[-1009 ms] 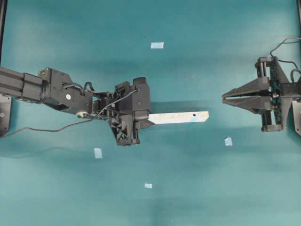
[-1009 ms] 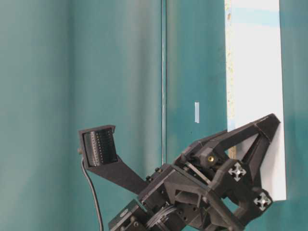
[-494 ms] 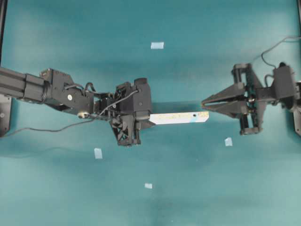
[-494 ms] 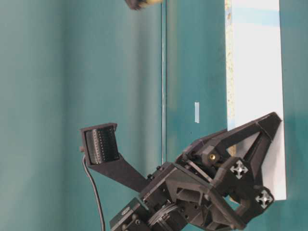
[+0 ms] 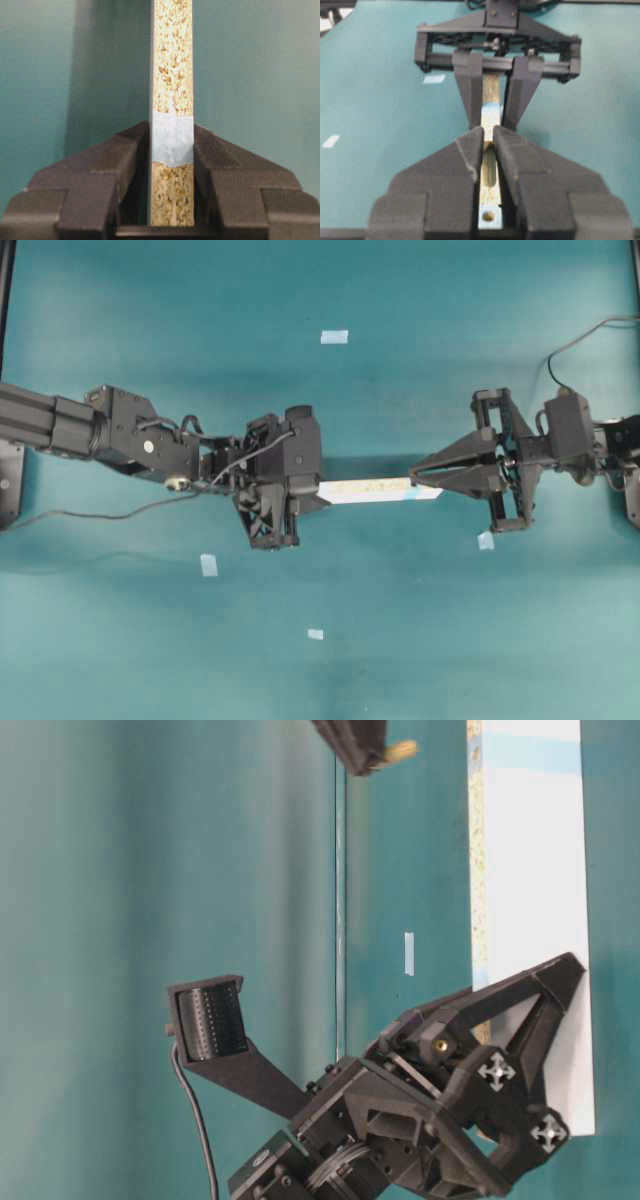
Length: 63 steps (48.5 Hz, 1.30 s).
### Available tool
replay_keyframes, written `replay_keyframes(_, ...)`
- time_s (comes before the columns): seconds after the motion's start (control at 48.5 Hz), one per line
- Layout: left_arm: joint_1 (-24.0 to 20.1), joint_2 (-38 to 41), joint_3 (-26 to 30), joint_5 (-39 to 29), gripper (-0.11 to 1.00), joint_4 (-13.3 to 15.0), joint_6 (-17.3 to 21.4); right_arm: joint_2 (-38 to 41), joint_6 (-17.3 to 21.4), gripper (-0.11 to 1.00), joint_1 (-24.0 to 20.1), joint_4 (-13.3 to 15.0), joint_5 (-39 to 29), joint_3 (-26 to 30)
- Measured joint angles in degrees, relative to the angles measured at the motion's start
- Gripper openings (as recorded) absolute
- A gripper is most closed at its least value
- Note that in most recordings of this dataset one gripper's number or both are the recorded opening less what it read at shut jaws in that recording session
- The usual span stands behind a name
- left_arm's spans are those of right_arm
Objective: Move the wooden board into place and insert the rod into its hole.
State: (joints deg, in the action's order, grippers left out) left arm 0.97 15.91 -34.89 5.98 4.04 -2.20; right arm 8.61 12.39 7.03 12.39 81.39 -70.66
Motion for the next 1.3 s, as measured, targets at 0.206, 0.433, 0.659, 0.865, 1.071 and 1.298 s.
replay_keyframes(0.206, 0.1, 0.0, 0.0, -0.1, 0.22, 0.0, 0.0, 1.8, -0.3, 0.10, -0.2, 0.0, 0.4, 0.9)
replay_keyframes(0.433, 0.1, -0.1, 0.0, 0.0, 0.22, 0.0, 0.0, 4.9, -1.1, 0.10, -0.1, -0.2, 2.2, 1.6)
replay_keyframes(0.659, 0.0, 0.0, 0.0, 0.0, 0.22, 0.0, 0.0, 6.6, -1.1, 0.10, -0.2, -0.4, 3.4, 1.7)
replay_keyframes(0.865, 0.1, 0.0, 0.0, 0.0, 0.22, 0.0, 0.0, 6.7, -1.1, 0.10, -0.2, -0.4, 3.4, 1.6)
replay_keyframes(1.071, 0.1, -0.1, 0.0, 0.0, 0.22, 0.0, 0.0, 7.2, -1.1, 0.10, -0.9, -0.6, 3.4, 1.5)
replay_keyframes(1.298, 0.1, 0.0, 0.0, 0.0, 0.22, 0.0, 0.0, 7.7, -1.3, 0.10, -2.3, -2.7, 3.5, 1.5)
